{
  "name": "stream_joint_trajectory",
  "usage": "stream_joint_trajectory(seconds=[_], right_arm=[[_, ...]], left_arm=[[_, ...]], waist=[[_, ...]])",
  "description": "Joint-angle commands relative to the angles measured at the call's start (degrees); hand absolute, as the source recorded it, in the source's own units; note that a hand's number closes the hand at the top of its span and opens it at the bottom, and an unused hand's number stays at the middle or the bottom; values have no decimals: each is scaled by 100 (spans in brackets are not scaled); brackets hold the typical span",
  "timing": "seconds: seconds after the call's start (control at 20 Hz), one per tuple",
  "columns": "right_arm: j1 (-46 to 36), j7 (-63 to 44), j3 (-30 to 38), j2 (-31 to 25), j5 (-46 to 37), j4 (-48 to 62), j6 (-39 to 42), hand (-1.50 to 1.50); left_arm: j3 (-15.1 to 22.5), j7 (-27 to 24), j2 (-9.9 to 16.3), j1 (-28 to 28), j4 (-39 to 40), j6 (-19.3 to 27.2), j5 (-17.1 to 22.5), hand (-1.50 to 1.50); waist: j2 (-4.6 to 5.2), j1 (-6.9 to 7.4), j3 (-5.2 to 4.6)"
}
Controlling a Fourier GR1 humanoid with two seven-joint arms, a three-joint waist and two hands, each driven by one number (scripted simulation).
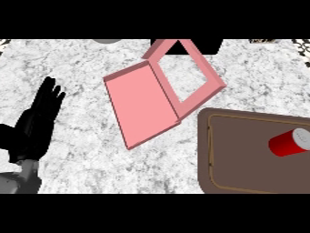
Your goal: Pick the can from the tray and place it in the cardboard box
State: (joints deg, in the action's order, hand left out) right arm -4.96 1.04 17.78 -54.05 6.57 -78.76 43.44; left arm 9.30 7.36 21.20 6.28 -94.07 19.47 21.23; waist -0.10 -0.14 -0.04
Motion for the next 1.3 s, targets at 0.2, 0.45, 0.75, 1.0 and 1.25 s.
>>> stream_joint_trajectory(seconds=[0.2, 0.45, 0.75, 1.0, 1.25], right_arm=[[261, -463, 22, 566, -369, -388, -14, -150], [9, -970, -36, 972, -447, -730, 47, -150], [-71, -1497, 44, 1414, -682, -1162, -201, -150], [-74, -1097, 100, 1575, -1080, -776, -47, -150], [-138, -689, -131, 1767, -1619, -466, -89, -150]], left_arm=[[-248, -174, -291, 21, 350, -321, -190, 0], [-571, 125, -262, -2, 111, -555, -200, 0], [-478, 342, -525, -31, -137, -491, -551, 0], [-712, -5, -638, -219, 190, -822, -653, 0], [-828, 493, -695, 182, -9, -702, -735, 0]], waist=[[4, -17, 3], [5, 8, 3], [4, 8, 3], [9, 11, 4], [11, 20, 6]])
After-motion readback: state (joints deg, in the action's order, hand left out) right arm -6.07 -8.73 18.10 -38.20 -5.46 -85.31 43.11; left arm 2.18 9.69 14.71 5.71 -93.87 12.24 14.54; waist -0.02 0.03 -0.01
